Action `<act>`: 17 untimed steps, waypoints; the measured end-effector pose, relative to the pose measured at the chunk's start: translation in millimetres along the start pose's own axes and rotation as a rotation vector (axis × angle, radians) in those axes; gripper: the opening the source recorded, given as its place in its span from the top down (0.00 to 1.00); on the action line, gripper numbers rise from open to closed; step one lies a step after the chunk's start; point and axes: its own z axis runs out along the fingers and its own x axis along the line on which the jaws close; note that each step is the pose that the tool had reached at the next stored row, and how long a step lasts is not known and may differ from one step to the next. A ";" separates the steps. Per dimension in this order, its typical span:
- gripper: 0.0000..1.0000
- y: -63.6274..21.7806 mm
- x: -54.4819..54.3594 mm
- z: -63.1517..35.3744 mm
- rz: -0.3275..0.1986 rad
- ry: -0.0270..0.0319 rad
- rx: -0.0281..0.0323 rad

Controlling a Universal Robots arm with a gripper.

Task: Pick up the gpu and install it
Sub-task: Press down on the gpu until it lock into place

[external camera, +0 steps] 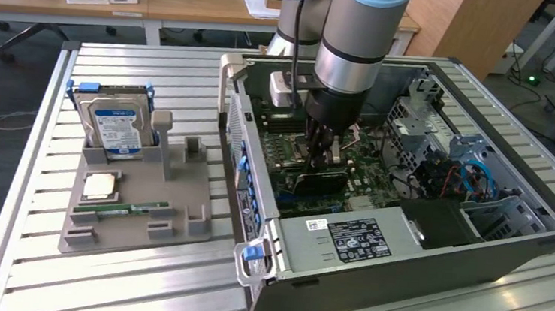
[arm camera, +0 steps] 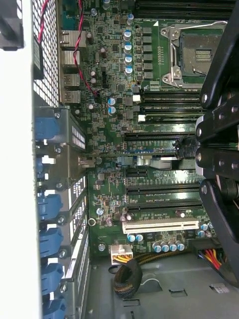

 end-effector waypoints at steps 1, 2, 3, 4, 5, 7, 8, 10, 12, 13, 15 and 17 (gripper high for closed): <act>0.89 0.0 0.0 0.0 0.000 0.0000 0.0000; 0.89 0.0 0.0 0.0 0.000 0.0000 0.0000; 0.89 0.0 0.0 0.0 0.000 0.0000 -0.0001; 0.89 0.1 0.0 0.1 0.000 0.0001 -0.0001; 0.89 0.2 0.1 0.4 0.000 0.0003 -0.0001; 0.89 0.4 0.2 0.9 0.000 0.0007 -0.0004; 0.89 0.4 0.1 1.0 0.000 0.0006 -0.0004; 0.89 0.5 0.0 1.2 0.000 0.0003 -0.0002; 0.89 0.5 0.1 1.3 0.000 0.0001 -0.0001; 0.89 0.5 0.1 1.3 0.000 0.0002 -0.0002; 0.89 0.5 0.1 1.3 0.000 0.0002 -0.0002; 0.89 0.5 0.1 1.4 0.000 0.0001 -0.0001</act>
